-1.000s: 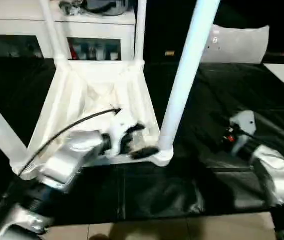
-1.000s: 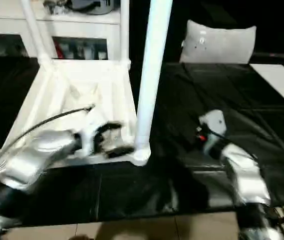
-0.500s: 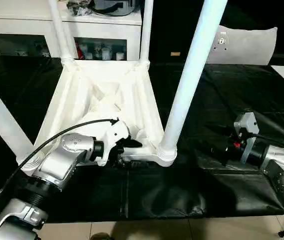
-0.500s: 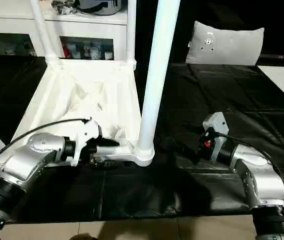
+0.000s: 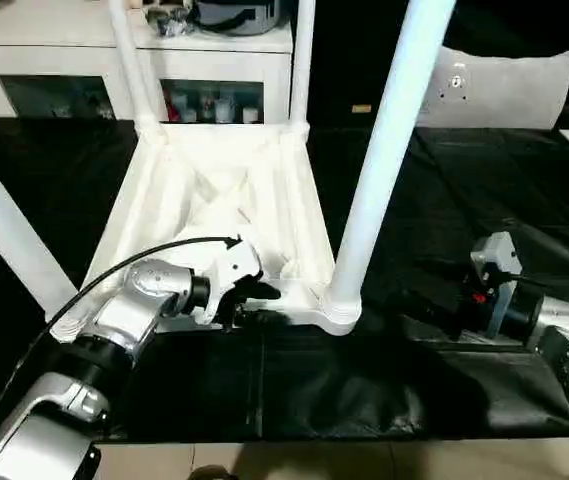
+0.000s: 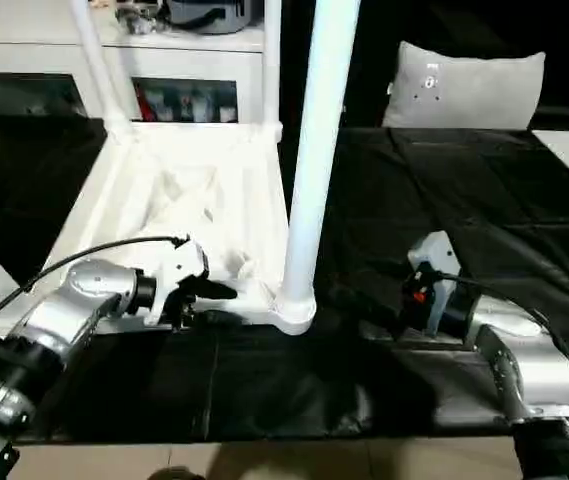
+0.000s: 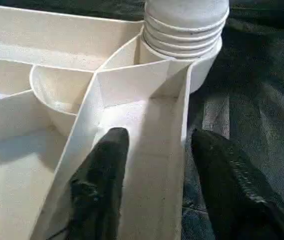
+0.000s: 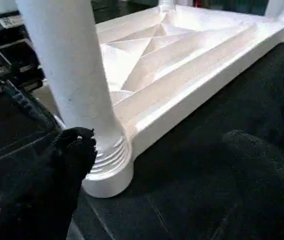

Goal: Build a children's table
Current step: Rotate leg to tighten

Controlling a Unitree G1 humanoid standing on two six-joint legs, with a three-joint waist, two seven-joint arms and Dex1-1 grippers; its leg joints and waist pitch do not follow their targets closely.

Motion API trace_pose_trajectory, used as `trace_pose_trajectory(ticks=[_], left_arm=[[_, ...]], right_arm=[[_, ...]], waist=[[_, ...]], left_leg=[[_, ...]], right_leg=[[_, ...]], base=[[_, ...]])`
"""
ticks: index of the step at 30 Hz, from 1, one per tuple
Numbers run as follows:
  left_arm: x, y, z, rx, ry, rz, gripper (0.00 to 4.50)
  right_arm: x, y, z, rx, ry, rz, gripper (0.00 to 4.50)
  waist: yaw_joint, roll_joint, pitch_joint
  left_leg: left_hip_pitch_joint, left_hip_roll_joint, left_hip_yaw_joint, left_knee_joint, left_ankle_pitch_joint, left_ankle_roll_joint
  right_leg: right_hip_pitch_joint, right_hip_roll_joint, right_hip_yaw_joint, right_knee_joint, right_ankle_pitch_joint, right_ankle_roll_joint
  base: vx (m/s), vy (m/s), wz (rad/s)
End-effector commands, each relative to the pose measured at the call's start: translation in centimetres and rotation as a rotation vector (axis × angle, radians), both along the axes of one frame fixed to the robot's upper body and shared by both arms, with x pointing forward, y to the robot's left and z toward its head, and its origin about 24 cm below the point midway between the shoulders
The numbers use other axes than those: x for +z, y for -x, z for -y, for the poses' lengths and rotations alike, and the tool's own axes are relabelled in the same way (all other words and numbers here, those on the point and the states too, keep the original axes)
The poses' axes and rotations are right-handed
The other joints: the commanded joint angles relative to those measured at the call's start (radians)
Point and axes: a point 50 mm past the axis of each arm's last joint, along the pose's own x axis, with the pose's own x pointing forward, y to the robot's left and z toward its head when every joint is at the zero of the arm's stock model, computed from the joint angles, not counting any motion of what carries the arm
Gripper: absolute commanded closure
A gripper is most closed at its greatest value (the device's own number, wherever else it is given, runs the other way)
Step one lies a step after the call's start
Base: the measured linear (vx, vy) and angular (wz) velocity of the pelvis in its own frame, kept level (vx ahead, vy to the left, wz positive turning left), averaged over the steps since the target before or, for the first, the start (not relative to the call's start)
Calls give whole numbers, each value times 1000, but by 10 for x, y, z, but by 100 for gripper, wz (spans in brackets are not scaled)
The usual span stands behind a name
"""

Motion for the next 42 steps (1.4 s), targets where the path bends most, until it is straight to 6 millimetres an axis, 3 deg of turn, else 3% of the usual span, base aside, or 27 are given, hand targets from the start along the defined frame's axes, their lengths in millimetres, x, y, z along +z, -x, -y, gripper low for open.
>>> trace_pose_trajectory(ticks=[1,2,11,12,13,17,18,21,23,24,25,27,28,31,32,34,35,36,40,42], left_arm=[[2,-3,1,-20,-14,9,246],[1,-4,1,-22,-14,5,257],[-4,-6,-1,-39,-27,-8,323],[-4,-6,-1,-49,-34,-11,323],[-5,-6,-2,-63,-43,-12,349],[-6,-5,-1,-83,-58,-9,360],[-5,-5,-1,-96,-64,-5,383],[-5,-6,-1,-104,-60,-7,398],[-5,-5,-1,-118,-62,-15,416],[-4,-4,-1,-122,-60,-20,416],[-4,-3,-1,-132,-55,-29,428],[-5,0,-2,-157,-52,-52,440],[-5,1,-2,-158,-53,-52,446],[-5,2,-2,-158,-44,-49,450],[-4,3,-2,-157,-38,-47,450],[-3,6,0,-159,-23,-42,450],[-3,8,1,-166,-22,-38,450],[-3,8,2,-170,-21,-35,450],[-2,13,5,-183,-16,-26,450],[-2,14,7,-176,-15,-21,450]], right_arm=[[5,3,-3,36,13,29,0],[5,3,-3,43,15,13,0],[9,8,-4,175,19,-65,0],[9,7,-4,174,22,-65,0],[10,7,-4,175,24,-65,0],[11,5,-6,199,36,-63,0],[12,4,-7,219,34,-65,0],[12,2,-9,238,26,-70,0],[12,0,-14,255,20,-72,34],[11,-1,-16,263,17,-72,34],[11,-4,-20,274,16,-73,34],[8,-11,-25,274,25,-56,54],[7,-11,-26,274,25,-60,69],[4,-14,-31,292,16,-85,77],[4,-15,-32,299,14,-89,101],[2,-20,-39,328,18,-91,118],[1,-21,-41,332,21,-92,118],[0,-23,-42,334,24,-93,121],[-5,-28,-50,353,40,-86,162],[-5,-30,-55,383,39,-87,171]], waist=[[4,0,-65],[5,6,-65],[8,3,-63],[7,-3,-63],[8,-2,-63],[5,2,-63],[5,-1,-63],[5,-1,-63],[5,0,-64],[5,-7,-64],[6,-2,-64],[2,-8,-66],[2,-5,-66],[6,-2,-70],[7,-12,-72],[2,-10,-71],[5,-15,-72],[5,-11,-73],[5,-16,-71],[3,-13,-71]], left_leg=[[14,36,-16,-74,-311,29],[13,36,-18,-75,-311,29],[17,34,-16,-72,-322,36],[16,33,-15,-71,-321,36],[16,33,-16,-71,-318,37],[17,34,-18,-72,-326,34],[17,34,-18,-72,-326,35],[17,35,-18,-72,-321,38],[17,37,-17,-73,-320,38],[18,37,-16,-72,-317,38],[16,38,-18,-74,-312,39],[13,39,-16,-74,-305,35],[15,39,-17,-74,-305,34],[14,45,-15,-74,-276,36],[10,46,-15,-73,-254,40],[3,46,-13,-74,-239,43],[9,46,-10,-71,-228,45],[5,46,-11,-71,-216,46],[6,45,-7,-70,-210,46],[6,47,-10,-72,-218,45]], right_leg=[[48,-81,45,-99,-474,-102],[49,-81,44,-98,-477,-102],[45,-82,39,-109,-539,-82],[46,-82,39,-110,-551,-78],[45,-83,38,-111,-559,-75],[45,-82,36,-114,-575,-64],[45,-82,36,-114,-566,-67],[44,-83,36,-112,-562,-75],[44,-84,38,-110,-553,-81],[43,-83,38,-110,-550,-83],[45,-85,38,-106,-541,-89],[45,-86,39,-101,-517,-103],[44,-88,40,-101,-518,-107],[46,-86,46,-90,-443,-133],[49,-87,47,-79,-404,-149],[52,-86,47,-77,-380,-160],[48,-86,49,-77,-364,-165],[50,-87,50,-72,-347,-174],[49,-85,52,-71,-348,-174],[50,-86,51,-68,-352,-177]], base=[[0,0,0],[0,0,0],[0,0,0],[0,0,0],[0,0,0],[0,0,0],[0,0,0],[0,0,0],[0,0,0],[0,0,0],[0,0,0],[0,0,0],[0,0,0],[0,0,0],[0,0,0],[0,0,0],[0,0,0],[0,0,0],[0,0,0],[0,0,0]])
